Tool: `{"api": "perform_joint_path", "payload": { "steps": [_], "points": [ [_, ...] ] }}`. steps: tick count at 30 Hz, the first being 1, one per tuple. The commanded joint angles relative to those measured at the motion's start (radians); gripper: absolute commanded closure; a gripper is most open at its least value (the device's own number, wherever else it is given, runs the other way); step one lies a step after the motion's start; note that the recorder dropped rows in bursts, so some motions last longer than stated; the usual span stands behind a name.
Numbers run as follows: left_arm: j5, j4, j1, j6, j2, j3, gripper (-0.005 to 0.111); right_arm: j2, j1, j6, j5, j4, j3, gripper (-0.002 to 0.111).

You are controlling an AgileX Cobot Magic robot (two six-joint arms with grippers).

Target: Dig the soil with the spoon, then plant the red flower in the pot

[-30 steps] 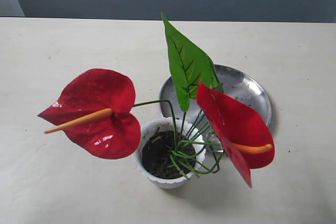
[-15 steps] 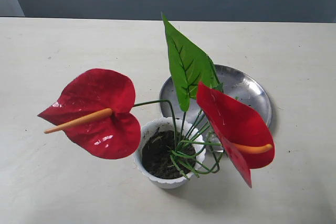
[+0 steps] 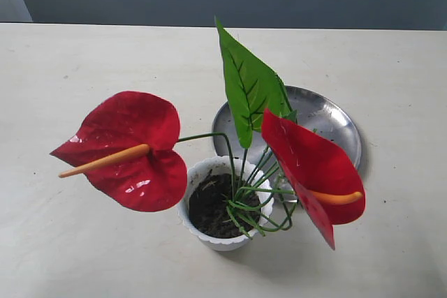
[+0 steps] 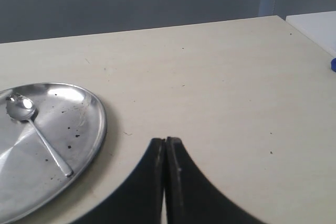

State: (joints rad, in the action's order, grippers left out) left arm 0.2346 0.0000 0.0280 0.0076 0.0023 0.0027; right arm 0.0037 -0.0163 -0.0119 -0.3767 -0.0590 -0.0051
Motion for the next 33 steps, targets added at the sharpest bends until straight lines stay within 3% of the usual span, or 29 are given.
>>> {"api": "perform_joint_path", "payload": {
  "steps": [1,23,33],
  "points": [
    [-0.002,0.000,0.004,-0.001,-0.002,-0.003,0.106,-0.004,0.005,0.005,0.011,0.004,0.005,0.108],
    [-0.002,0.000,0.004,-0.001,-0.002,-0.003,0.106,-0.004,0.005,0.005,0.014,0.000,0.005,0.108],
    [-0.002,0.000,0.004,-0.001,-0.002,-0.003,0.106,-0.004,0.062,0.005,0.009,0.004,0.005,0.108]
  ]
}}
